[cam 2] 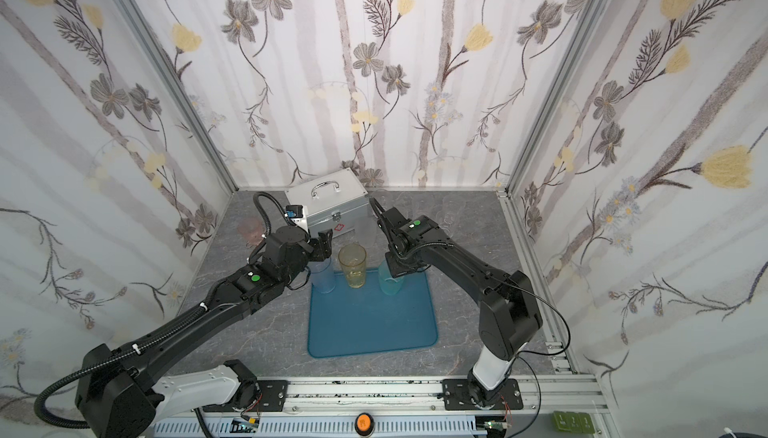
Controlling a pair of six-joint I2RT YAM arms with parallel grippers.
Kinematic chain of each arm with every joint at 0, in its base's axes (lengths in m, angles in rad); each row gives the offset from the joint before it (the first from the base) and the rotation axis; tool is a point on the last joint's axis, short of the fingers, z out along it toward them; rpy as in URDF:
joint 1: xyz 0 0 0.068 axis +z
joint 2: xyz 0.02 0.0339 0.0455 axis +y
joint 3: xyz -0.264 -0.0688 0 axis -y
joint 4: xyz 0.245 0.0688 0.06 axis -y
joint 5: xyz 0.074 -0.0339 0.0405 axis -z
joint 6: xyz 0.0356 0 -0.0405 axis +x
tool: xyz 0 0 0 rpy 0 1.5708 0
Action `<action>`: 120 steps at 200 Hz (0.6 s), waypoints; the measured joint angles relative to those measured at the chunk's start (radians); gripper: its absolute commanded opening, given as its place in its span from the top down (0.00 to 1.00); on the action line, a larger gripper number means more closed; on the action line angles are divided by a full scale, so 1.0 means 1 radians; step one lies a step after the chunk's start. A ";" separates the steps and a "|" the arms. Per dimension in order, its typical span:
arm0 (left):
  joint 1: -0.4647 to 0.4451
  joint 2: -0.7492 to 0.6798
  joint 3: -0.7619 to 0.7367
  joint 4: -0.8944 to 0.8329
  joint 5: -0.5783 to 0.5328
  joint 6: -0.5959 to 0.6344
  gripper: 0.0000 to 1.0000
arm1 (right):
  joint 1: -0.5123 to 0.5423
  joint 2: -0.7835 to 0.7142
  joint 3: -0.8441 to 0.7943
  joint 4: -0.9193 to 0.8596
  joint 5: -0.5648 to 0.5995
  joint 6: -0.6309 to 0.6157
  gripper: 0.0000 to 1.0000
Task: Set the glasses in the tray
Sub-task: 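Grasp the teal glass rim with the right gripper from the left gripper, then lower the teal glass onto the tray, open right gripper while left arm withdraws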
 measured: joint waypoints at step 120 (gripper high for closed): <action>0.014 -0.048 -0.068 0.045 0.017 0.018 0.29 | 0.001 0.186 0.138 -0.003 0.054 -0.048 1.00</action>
